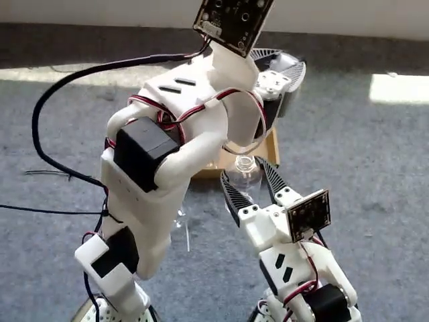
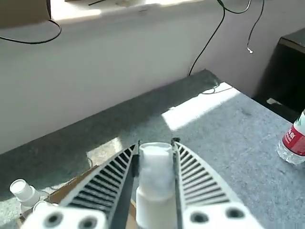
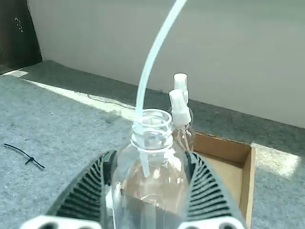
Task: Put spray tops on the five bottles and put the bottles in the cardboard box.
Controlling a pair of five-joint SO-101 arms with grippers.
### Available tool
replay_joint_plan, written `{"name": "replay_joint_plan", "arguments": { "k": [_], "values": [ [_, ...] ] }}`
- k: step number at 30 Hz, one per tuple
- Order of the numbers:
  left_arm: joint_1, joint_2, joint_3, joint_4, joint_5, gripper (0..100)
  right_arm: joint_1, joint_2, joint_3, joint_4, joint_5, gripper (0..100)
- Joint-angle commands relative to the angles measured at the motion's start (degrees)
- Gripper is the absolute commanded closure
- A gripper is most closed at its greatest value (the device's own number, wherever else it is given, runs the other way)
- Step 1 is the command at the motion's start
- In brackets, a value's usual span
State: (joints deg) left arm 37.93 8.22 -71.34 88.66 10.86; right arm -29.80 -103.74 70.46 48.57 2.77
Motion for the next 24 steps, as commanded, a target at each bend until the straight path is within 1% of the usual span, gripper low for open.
{"name": "replay_joint_plan", "arguments": {
  "k": [1, 7, 12, 19, 24],
  "values": [
    [2.0, -0.3, -0.7, 0.6, -0.3, 99, -0.1, 2.6, -2.7, -0.9, -0.3, 99.5],
    [3.8, -0.3, -0.7, 4.0, -0.7, 98, -0.1, 8.2, -8.3, -0.9, -0.5, 99.5],
    [3.4, -0.4, -0.8, 3.9, -0.7, 90, -0.1, 9.7, -11.3, -0.9, -0.6, 99.5],
    [3.4, -0.8, -1.0, 3.7, -0.7, 89, -0.1, 10.1, -11.6, -0.9, -0.4, 99.5],
    [2.9, -1.0, -1.1, 3.7, -0.8, 89, 4.7, 10.2, -12.5, -1.0, -0.4, 99.5]
  ]
}}
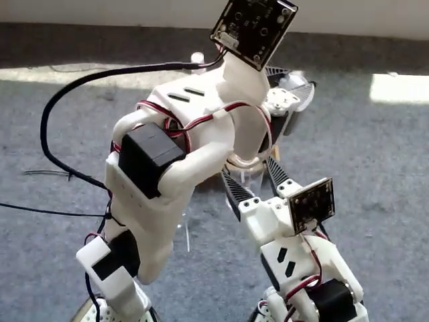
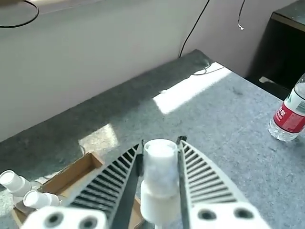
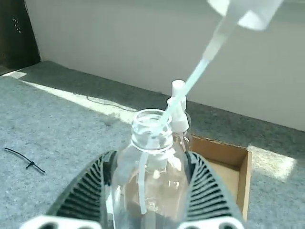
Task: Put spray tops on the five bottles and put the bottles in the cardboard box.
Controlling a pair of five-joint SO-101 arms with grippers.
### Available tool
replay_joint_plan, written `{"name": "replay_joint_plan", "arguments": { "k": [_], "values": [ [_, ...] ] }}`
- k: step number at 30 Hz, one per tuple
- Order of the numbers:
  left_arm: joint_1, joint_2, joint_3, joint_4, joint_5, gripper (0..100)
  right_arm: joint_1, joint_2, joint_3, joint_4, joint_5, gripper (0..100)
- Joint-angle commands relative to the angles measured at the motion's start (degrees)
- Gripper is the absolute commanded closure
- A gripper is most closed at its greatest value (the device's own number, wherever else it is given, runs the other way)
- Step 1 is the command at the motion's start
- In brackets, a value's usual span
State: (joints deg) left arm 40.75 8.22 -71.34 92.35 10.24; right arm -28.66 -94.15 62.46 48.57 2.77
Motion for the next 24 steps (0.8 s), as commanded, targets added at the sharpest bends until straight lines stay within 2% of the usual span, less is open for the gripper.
{"name": "replay_joint_plan", "arguments": {
  "k": [1, 7, 10, 16, 20, 24],
  "values": [
    [-0.7, -1.0, -1.1, 0.0, -0.2, 89, 4.6, 0.7, -5.0, -1.0, -0.4, 99.5],
    [-2.5, -1.0, -1.1, 0.0, -0.2, 83, 5.5, 0.7, -7.4, -1.0, -0.4, 99.5],
    [-2.5, -1.0, -1.1, 0.0, -0.6, 83, 5.6, 1.8, -7.8, -1.0, -0.4, 99.5],
    [-3.3, -1.1, -1.6, 0.0, -7.1, 83, 5.7, 9.2, -8.7, -1.3, -0.4, 99.5],
    [-8.7, -1.1, -7.3, 1.8, -14.6, 85, 8.9, 13.8, -13.6, -1.2, -0.7, 99.5],
    [-15.3, -0.4, -7.5, 4.8, -14.8, 89, 10.9, 15.0, -16.6, -1.0, -0.8, 99.5]
  ]
}}
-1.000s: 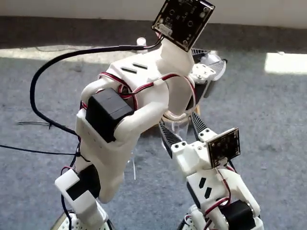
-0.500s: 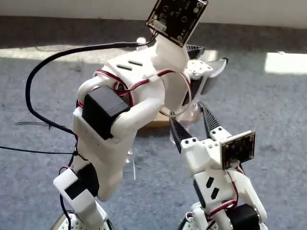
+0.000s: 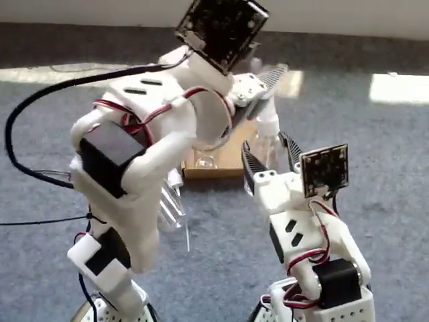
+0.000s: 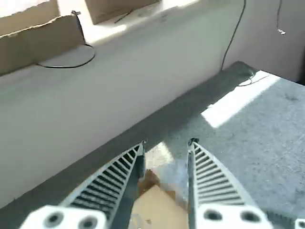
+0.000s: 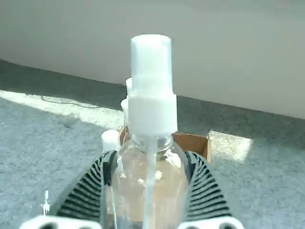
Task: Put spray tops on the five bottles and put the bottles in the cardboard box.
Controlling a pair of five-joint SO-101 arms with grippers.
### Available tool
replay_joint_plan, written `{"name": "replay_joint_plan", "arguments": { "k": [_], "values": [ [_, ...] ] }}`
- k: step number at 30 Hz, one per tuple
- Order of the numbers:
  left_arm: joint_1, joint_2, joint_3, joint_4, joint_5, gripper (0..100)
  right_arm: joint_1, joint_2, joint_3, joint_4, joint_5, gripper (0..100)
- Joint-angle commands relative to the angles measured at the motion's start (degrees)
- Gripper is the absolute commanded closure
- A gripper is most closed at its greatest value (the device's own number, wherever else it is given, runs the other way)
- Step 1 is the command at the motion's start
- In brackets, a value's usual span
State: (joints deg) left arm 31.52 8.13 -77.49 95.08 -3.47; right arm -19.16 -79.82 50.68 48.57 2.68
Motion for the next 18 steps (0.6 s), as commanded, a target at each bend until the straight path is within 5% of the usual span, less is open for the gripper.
{"name": "replay_joint_plan", "arguments": {
  "k": [1, 7, 18],
  "values": [
    [-7.2, -0.3, -0.9, 2.0, -1.1, 89, 1.4, 0.1, -5.0, -1.0, -0.7, 99.5],
    [-8.1, -0.3, 0.0, 2.0, -1.2, 84, 1.4, -2.5, -5.1, -1.0, -0.7, 99.5],
    [2.5, -0.3, 3.5, 5.5, -3.3, 84, 1.4, -2.5, -5.1, -0.9, -0.3, 99.5]
  ]
}}
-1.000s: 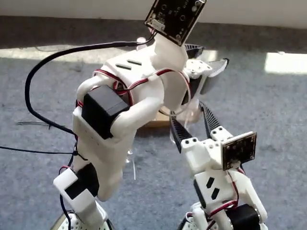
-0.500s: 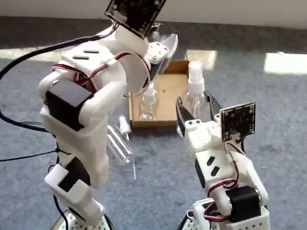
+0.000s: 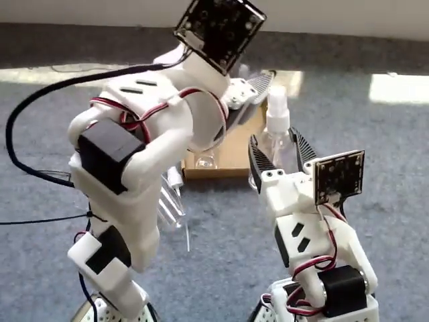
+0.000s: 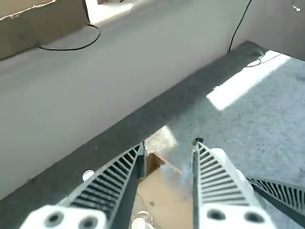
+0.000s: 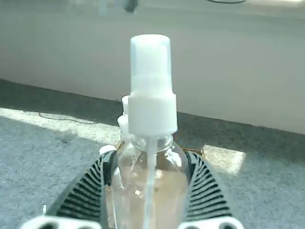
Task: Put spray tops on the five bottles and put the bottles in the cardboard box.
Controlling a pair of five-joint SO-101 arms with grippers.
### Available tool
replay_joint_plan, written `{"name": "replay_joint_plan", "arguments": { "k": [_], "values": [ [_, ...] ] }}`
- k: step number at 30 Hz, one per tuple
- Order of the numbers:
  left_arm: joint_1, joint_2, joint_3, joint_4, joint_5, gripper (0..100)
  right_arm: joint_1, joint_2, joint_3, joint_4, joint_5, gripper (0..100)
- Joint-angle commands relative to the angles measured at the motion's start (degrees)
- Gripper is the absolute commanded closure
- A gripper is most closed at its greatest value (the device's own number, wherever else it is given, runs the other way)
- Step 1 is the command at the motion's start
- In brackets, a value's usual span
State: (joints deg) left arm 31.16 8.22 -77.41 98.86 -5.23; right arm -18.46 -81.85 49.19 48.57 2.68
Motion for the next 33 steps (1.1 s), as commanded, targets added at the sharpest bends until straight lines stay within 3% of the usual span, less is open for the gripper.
{"name": "replay_joint_plan", "arguments": {
  "k": [1, 7, 10, 16, 20, 26, 33],
  "values": [
    [3.2, -0.8, 5.3, 1.7, -1.5, 84, 0.7, -0.5, -3.6, -0.9, -0.3, 99.5],
    [3.9, -0.9, 14.0, 1.6, -1.8, 84, 0.8, -0.5, -3.6, -0.9, -0.3, 99.5],
    [3.1, -1.2, 11.6, 1.6, -2.4, 84, 1.0, -0.5, -3.6, -0.9, -0.2, 99.5],
    [-5.1, -6.6, 2.0, 1.8, -3.6, 84, 1.1, -0.4, -2.8, -0.8, -0.2, 99.5],
    [-18.9, -13.8, 5.2, 2.0, -3.6, 84, 1.1, -0.5, 0.6, -0.9, -0.2, 99.5],
    [-41.6, -34.3, 31.2, 2.3, -3.7, 84, 1.1, -0.5, 4.4, -0.7, -0.2, 99.5],
    [-46.8, -64.2, 78.2, 2.0, -10.6, 84, 1.1, -0.6, 6.6, -0.9, 3.1, 99.5]
  ]
}}
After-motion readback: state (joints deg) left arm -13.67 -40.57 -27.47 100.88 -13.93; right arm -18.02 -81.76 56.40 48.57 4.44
